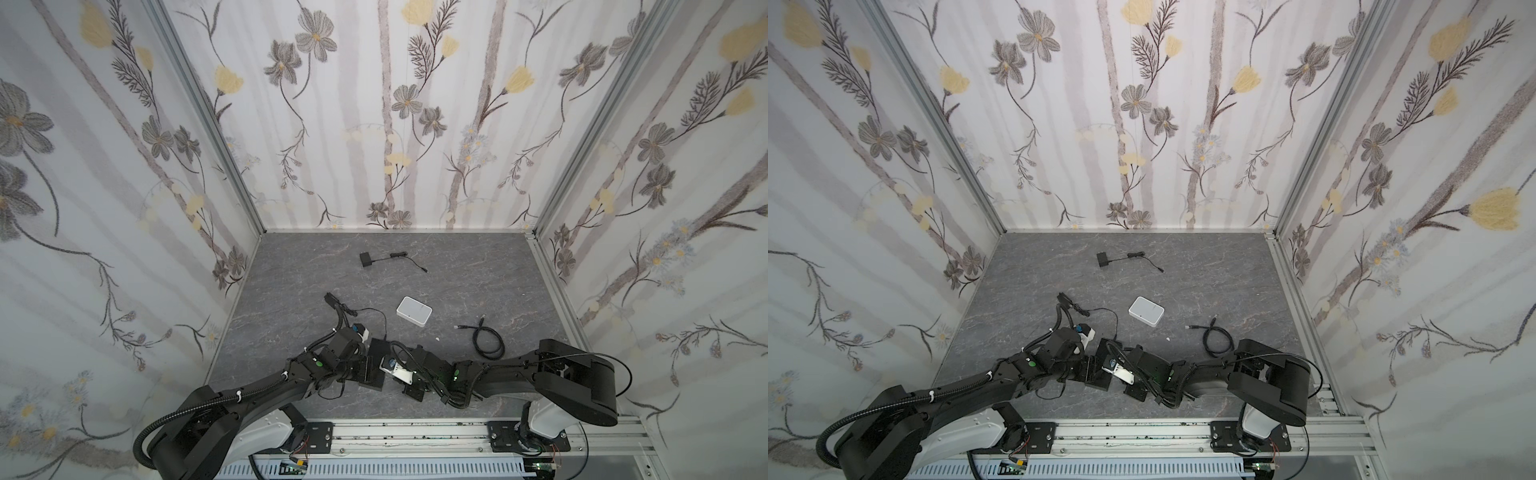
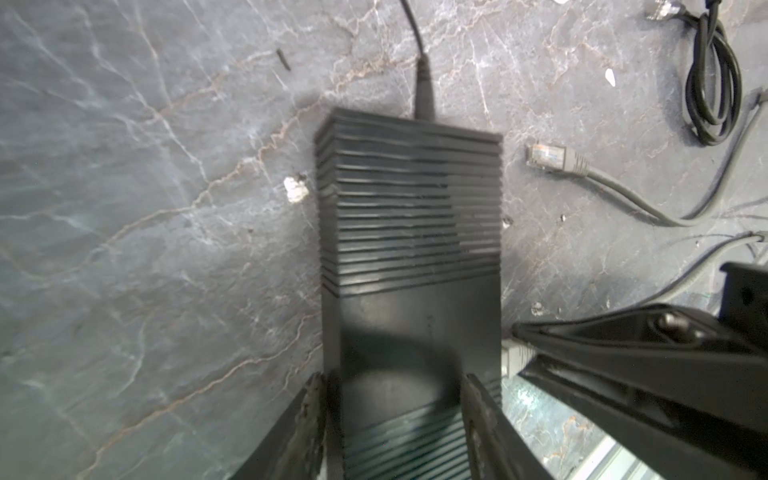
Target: Insert the plug into the switch port
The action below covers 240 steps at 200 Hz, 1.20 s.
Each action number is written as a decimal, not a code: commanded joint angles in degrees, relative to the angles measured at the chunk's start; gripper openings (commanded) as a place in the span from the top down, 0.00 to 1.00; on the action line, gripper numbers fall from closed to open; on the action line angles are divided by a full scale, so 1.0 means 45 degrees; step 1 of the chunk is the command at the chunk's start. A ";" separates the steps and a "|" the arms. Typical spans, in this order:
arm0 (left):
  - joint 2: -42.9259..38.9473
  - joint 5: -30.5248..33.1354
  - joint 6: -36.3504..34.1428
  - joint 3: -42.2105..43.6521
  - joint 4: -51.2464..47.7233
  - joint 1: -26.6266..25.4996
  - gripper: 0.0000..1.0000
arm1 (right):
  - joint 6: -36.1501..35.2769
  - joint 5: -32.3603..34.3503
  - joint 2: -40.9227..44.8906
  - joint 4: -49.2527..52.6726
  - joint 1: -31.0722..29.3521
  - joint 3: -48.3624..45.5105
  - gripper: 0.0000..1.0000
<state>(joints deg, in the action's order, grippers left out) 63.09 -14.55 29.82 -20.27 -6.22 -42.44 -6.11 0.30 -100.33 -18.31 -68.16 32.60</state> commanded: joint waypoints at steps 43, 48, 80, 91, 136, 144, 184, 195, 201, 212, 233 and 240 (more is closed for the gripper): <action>0.0110 -0.2686 0.0111 0.0089 0.1497 -0.0043 0.48 | -0.1134 -0.2004 0.0267 -0.3384 0.0367 0.0150 0.86; 0.0137 -0.2691 0.0106 0.0089 0.1511 -0.0046 0.48 | -0.1236 -0.2116 0.0218 -0.3337 0.0381 0.0200 0.86; 0.0500 -0.2886 0.0078 0.0062 0.1716 -0.0061 0.51 | -0.1628 -0.2552 -0.0196 -0.3174 0.0552 0.0592 0.86; 0.0606 -0.2960 0.0064 0.0062 0.1750 -0.0079 0.53 | -0.1668 -0.2648 -0.0336 -0.3261 0.0634 0.0692 0.86; 0.0729 -0.2999 -0.0023 -0.0020 0.1599 -0.0123 0.57 | -0.1618 -0.2782 -0.0348 -0.3148 0.0945 0.1499 0.86; 0.0709 -0.3013 -0.0014 -0.0026 0.1552 -0.0130 0.57 | -0.1574 -0.2765 -0.0318 -0.2966 0.0996 0.1733 0.86; 0.0838 -0.2852 -0.0120 -0.0080 0.1233 -0.0212 0.60 | -0.1265 -0.2761 -0.0568 -0.3332 0.1044 0.1874 0.87; 0.0893 -0.2781 -0.0100 -0.0136 0.1064 -0.0215 0.59 | -0.1236 -0.2787 -0.0745 -0.3213 0.1045 0.1929 0.88; 0.0920 -0.2731 -0.0073 -0.0225 0.0880 -0.0219 0.59 | -0.1169 -0.2796 -0.0795 -0.3180 0.1040 0.1945 0.88; 0.0994 -0.2653 -0.0079 -0.0364 0.0475 -0.0233 0.59 | -0.1119 -0.2771 -0.0701 -0.3243 0.1059 0.1854 0.88; 0.1019 -0.2363 -0.0008 -0.0657 -0.0383 -0.0245 0.59 | -0.1089 -0.2535 -0.0301 -0.3336 0.1055 0.1639 0.88; 0.1045 -0.2291 0.0009 -0.0729 -0.0648 -0.0240 0.59 | -0.1119 -0.2446 -0.0133 -0.3295 0.1040 0.1589 0.88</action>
<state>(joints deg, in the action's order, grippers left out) 67.20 -13.45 29.50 -22.61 -4.99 -42.59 -11.57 -10.07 -102.69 -8.14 -63.33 39.40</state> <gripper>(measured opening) 0.416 0.122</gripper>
